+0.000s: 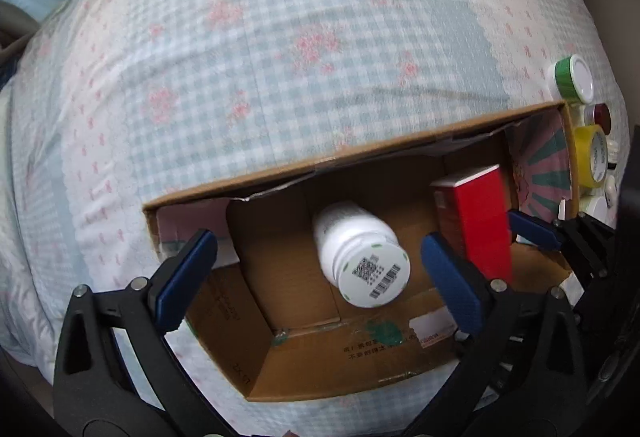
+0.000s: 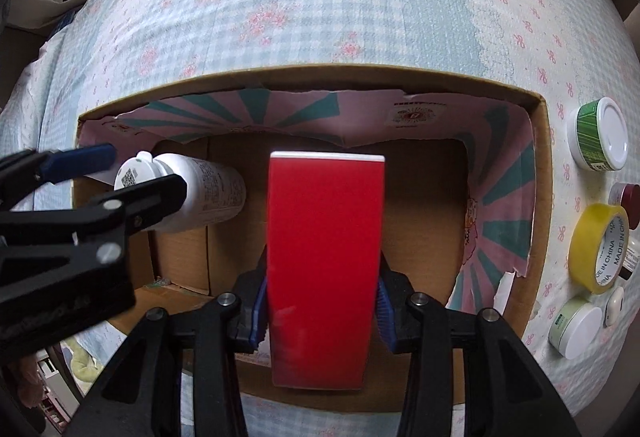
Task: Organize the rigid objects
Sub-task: 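Lower the red box into the cardboard box while the left gripper drops the bottle in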
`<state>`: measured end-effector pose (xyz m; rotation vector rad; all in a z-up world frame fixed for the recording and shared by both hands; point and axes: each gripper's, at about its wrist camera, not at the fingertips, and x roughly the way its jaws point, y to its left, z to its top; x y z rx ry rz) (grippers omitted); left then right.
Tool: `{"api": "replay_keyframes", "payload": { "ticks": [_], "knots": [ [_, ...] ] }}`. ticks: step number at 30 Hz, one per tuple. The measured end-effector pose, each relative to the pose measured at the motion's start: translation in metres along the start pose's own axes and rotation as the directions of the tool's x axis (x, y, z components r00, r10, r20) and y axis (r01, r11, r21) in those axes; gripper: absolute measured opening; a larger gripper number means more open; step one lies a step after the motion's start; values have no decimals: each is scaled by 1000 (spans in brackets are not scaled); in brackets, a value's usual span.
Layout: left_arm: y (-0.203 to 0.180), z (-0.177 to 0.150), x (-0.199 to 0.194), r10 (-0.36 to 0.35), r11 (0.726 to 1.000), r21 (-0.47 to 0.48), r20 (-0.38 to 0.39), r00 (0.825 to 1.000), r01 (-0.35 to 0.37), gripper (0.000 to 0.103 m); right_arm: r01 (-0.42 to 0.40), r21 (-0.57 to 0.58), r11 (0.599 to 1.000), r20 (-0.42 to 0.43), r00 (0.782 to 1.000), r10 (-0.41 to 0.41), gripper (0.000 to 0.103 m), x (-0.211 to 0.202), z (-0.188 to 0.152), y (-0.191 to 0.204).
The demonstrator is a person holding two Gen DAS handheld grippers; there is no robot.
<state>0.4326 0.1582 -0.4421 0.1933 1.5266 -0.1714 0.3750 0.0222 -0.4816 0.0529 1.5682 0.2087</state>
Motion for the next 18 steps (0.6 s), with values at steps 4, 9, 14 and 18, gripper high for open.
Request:
{"api": "replay_keyframes", "payload": {
  "ticks": [4, 9, 14, 18],
  "knots": [
    [11, -6, -7, -10, 1000, 0, 24, 1000, 10, 103, -22, -10, 1000, 33, 999, 22, 103, -2, -7, 0],
    [29, -18, -14, -37, 997, -71, 24, 999, 38, 103, -28, 13, 1000, 50, 998, 27, 103, -5, -18, -5],
    [37, -30, -21, -37, 993, -112, 28, 999, 40, 103, -26, 0, 1000, 67, 997, 26, 103, -16, -29, -6],
    [39, -38, -33, -32, 991, -125, 51, 998, 39, 103, -22, 7, 1000, 87, 996, 21, 103, -28, -37, -6]
  ]
}}
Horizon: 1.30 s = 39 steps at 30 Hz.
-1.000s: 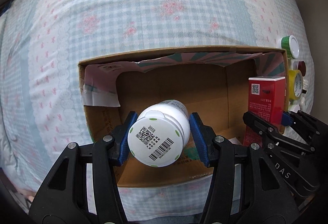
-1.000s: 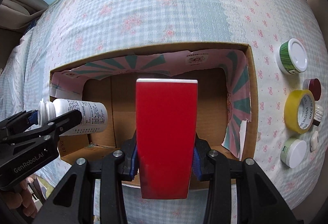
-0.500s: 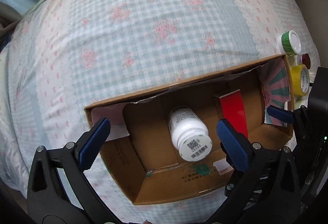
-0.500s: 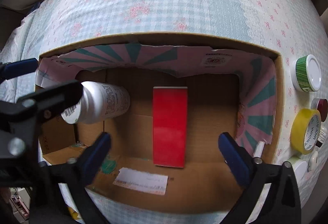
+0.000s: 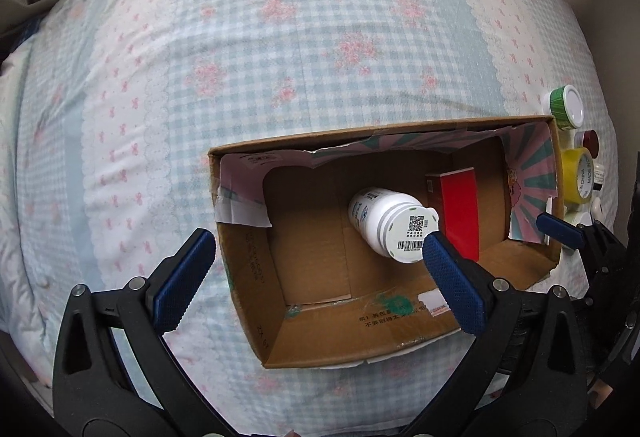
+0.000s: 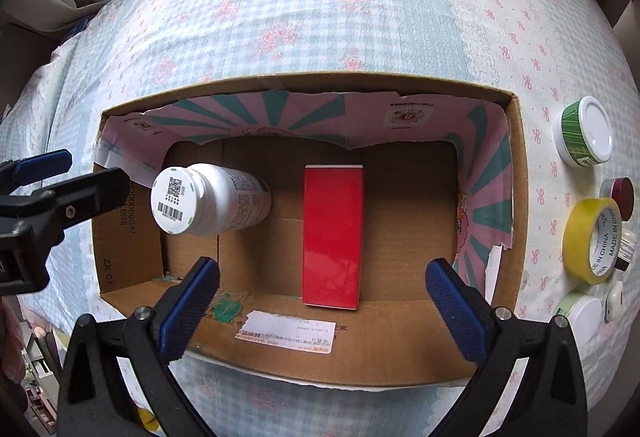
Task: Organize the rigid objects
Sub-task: 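Lower the red box into the cardboard box while the left gripper drops the bottle in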
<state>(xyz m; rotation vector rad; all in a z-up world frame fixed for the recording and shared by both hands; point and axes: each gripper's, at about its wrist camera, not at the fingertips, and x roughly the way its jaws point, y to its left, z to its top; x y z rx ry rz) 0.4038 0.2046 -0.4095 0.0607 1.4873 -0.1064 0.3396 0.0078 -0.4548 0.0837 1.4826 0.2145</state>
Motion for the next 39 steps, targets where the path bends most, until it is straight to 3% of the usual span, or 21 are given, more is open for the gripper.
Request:
{"api": "replay_keyframes", "payload": {
  "ticks": [3, 15, 23, 31, 39],
  "knots": [
    [0, -6, -13, 1, 1000, -4, 26, 1000, -1, 103, 6, -2, 1000, 15, 1000, -5, 103, -10, 13, 7],
    [-3, -61, -96, 12, 1000, -1, 169, 986, -12, 103, 66, -51, 997, 140, 988, -58, 103, -84, -11, 32],
    [-20, -98, -150, -20, 999, 53, 263, 965, 6, 103, 90, 42, 995, 228, 969, -97, 103, -150, -43, 22],
    [-77, -117, -168, -108, 986, 154, 297, 949, 64, 103, 146, 195, 970, 289, 936, -199, 103, -209, -88, -27],
    [-161, -122, -158, -138, 974, 213, 268, 953, 81, 103, 145, 278, 949, 329, 914, -236, 103, -240, -126, -128]
  ]
}}
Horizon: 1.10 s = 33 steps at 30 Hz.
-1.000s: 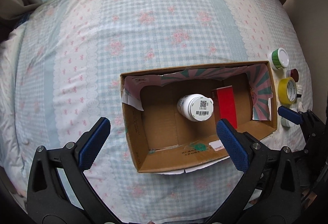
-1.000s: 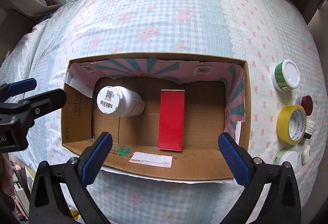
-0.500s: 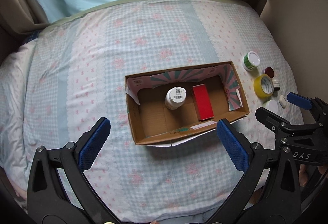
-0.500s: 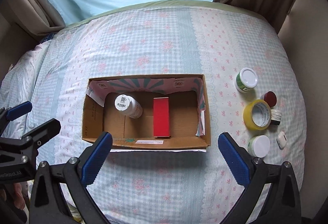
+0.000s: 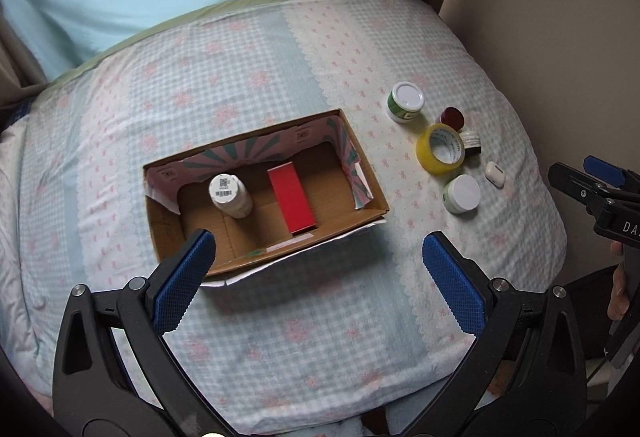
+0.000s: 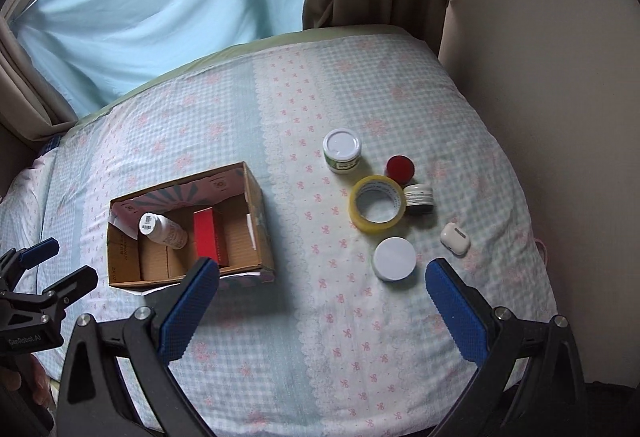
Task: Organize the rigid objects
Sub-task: 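Lower the red box into the cardboard box while the left gripper drops the bottle in, then reach the left gripper to the yellow tape while the right gripper reaches the cream jar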
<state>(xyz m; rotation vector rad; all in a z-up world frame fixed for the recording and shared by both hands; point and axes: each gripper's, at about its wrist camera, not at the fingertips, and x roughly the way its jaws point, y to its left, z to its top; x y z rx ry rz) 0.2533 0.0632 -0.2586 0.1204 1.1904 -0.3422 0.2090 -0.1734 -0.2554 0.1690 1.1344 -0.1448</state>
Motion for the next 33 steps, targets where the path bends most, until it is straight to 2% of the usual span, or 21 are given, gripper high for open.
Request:
{"api": "replay_keyframes", "payload": {
  "ticks": [6, 12, 18, 26, 29, 33],
  "knots": [
    [-74, 18, 39, 5, 1000, 1, -36, 999, -5, 103, -26, -71, 997, -14, 1000, 25, 103, 19, 5, -73],
    [-146, 33, 97, 10, 1000, 7, -114, 993, -9, 103, -65, -253, 965, -55, 997, 52, 103, 58, 18, -128],
    [-195, 41, 151, 21, 999, 39, -203, 979, -14, 103, -55, -454, 889, -76, 997, 23, 103, 99, 29, -159],
    [-231, 56, 232, 33, 993, 121, -281, 959, 2, 103, -66, -576, 815, -96, 995, 13, 102, 151, 41, -175],
    [-236, 61, 263, 39, 989, 148, -306, 951, 8, 103, -57, -641, 766, -103, 995, -12, 98, 173, 38, -171],
    [-239, 65, 300, 65, 981, 196, -327, 943, 0, 103, -60, -726, 685, -112, 993, -32, 97, 203, 34, -163]
  ]
}}
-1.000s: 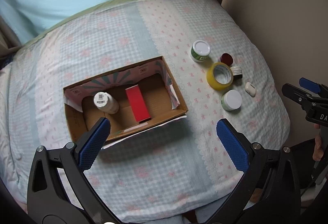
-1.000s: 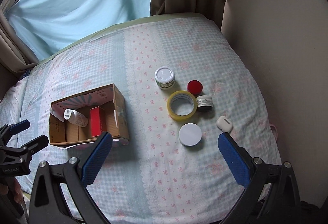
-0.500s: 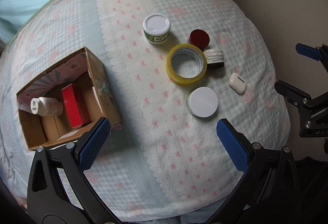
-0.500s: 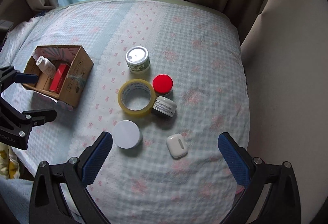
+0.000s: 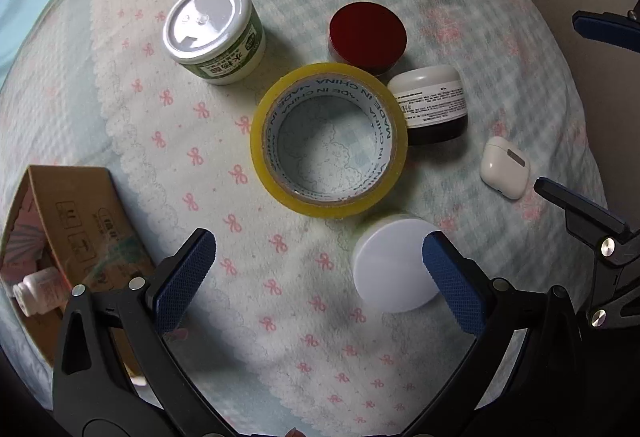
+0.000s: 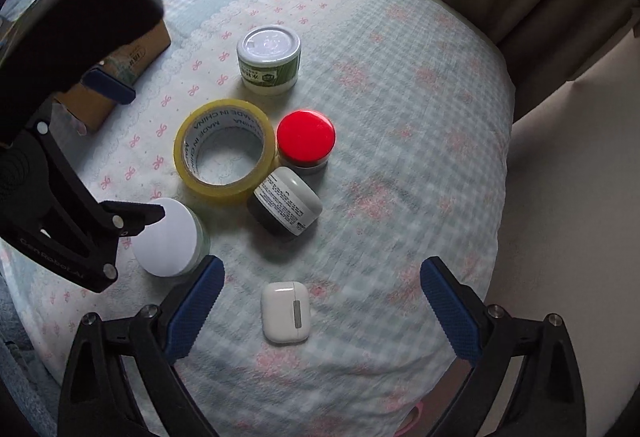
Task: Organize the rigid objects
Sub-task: 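Reach the left gripper to the yellow tape while the right gripper reaches the cream jar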
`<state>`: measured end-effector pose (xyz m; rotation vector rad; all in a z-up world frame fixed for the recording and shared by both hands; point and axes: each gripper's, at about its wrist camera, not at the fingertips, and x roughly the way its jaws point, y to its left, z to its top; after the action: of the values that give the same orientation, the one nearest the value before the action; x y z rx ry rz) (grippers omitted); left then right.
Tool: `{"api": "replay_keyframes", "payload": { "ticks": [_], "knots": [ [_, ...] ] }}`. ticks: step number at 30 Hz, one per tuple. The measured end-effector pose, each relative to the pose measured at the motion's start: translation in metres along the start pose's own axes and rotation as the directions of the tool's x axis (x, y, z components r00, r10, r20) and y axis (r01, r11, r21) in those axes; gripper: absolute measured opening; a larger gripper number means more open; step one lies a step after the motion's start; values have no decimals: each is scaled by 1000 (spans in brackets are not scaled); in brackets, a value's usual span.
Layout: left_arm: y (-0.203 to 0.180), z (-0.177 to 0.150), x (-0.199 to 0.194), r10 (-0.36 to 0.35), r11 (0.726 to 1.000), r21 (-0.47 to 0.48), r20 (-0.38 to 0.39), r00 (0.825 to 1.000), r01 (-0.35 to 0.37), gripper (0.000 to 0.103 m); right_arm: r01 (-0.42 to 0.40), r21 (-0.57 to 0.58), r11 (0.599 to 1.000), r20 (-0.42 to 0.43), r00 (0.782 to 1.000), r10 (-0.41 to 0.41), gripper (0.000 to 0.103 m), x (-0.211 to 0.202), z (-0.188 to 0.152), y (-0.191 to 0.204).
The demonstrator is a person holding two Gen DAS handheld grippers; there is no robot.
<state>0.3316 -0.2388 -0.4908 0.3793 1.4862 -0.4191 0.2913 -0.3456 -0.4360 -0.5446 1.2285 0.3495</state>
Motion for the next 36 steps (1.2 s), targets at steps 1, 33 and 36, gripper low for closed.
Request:
{"api": "replay_keyframes", "payload": {
  "ticks": [1, 33, 36],
  "knots": [
    [0, 3, 6, 2, 1000, 7, -1, 1000, -2, 103, -2, -22, 1000, -4, 1000, 2, 96, 8, 2, 2],
    [-24, 23, 55, -34, 932, 361, 185, 982, -36, 96, 33, -508, 861, 141, 989, 46, 52, 79, -18, 59],
    [-28, 24, 54, -23, 929, 367, 186, 982, -48, 96, 26, -482, 876, 134, 990, 45, 52, 77, -21, 57]
  ]
}}
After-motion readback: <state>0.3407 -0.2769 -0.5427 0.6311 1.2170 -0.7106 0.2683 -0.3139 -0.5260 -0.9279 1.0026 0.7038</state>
